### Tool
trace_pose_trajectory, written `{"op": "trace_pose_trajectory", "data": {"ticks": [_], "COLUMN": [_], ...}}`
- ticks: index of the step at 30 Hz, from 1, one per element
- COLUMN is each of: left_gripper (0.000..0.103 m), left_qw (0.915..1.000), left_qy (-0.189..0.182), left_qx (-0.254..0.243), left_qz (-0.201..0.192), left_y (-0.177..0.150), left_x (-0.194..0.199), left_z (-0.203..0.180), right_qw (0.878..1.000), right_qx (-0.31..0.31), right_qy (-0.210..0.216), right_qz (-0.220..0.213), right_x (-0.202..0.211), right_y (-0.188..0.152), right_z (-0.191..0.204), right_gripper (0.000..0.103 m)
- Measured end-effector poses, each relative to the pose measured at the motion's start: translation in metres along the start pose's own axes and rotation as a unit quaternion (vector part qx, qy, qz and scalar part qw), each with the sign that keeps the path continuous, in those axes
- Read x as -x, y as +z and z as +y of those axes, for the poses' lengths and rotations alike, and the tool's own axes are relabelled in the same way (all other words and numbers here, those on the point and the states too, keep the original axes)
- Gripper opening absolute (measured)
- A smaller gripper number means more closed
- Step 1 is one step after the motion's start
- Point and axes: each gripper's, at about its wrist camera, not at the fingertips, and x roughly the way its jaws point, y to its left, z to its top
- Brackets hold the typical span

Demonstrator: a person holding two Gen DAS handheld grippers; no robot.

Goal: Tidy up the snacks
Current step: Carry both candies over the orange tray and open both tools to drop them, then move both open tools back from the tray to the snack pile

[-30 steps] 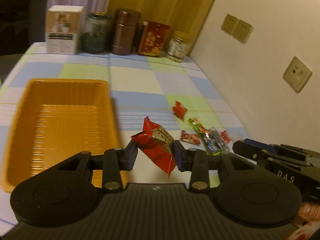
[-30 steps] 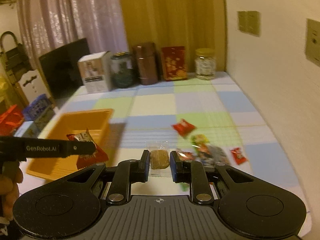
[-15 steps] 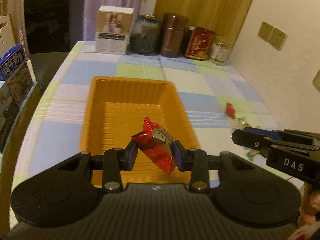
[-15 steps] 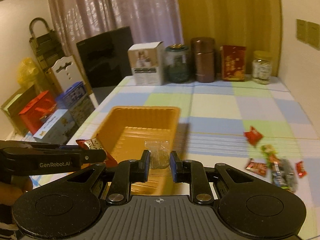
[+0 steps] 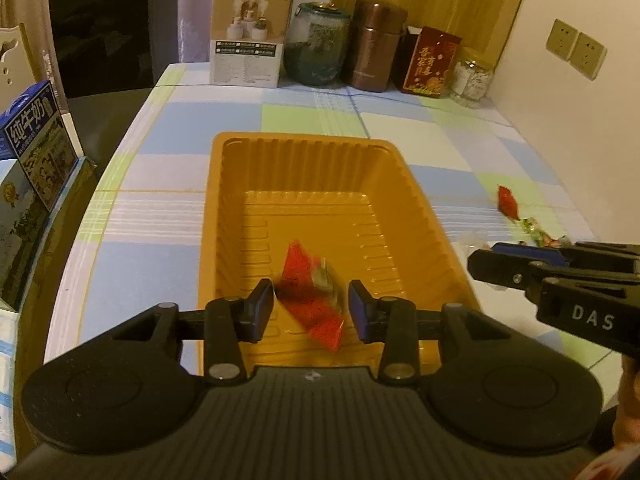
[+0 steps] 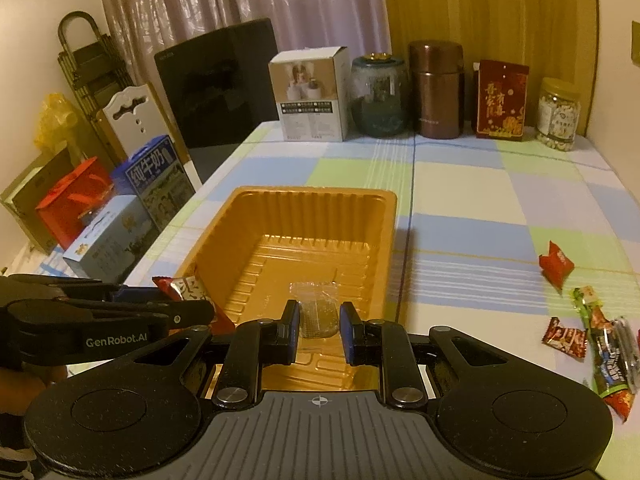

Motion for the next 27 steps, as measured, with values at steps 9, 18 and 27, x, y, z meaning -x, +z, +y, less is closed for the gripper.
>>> {"op": "trace_pose_trajectory", "data": {"ticks": [9, 18, 27], "left_gripper": [0.048, 0.048, 0.05], "left_qw": [0.9999, 0.9996, 0.999], "left_qy": [0.013, 0.017, 0.015], "left_qx": [0.007, 0.021, 0.038], "left_qz": [-0.006, -0.01, -0.021], "left_y": [-0.005, -0.009, -0.012], "left_x": [0.005, 0.012, 0.023], "left_z": [0.017, 0.028, 0.029], "right_qw": [1.0, 0.999, 0.998], "right_qx": [-0.003, -0.022, -0.058], "right_qy": [0.004, 0.027, 0.023], "right_qz": [0.008, 0.0, -0.009], "right_x": [-0.009, -0.016, -0.001], "right_y": [-0.002, 0.001, 0.002], "right_z": [0.0, 0.002, -0.01], "right_gripper": [0.022, 0.022, 0.048]}}
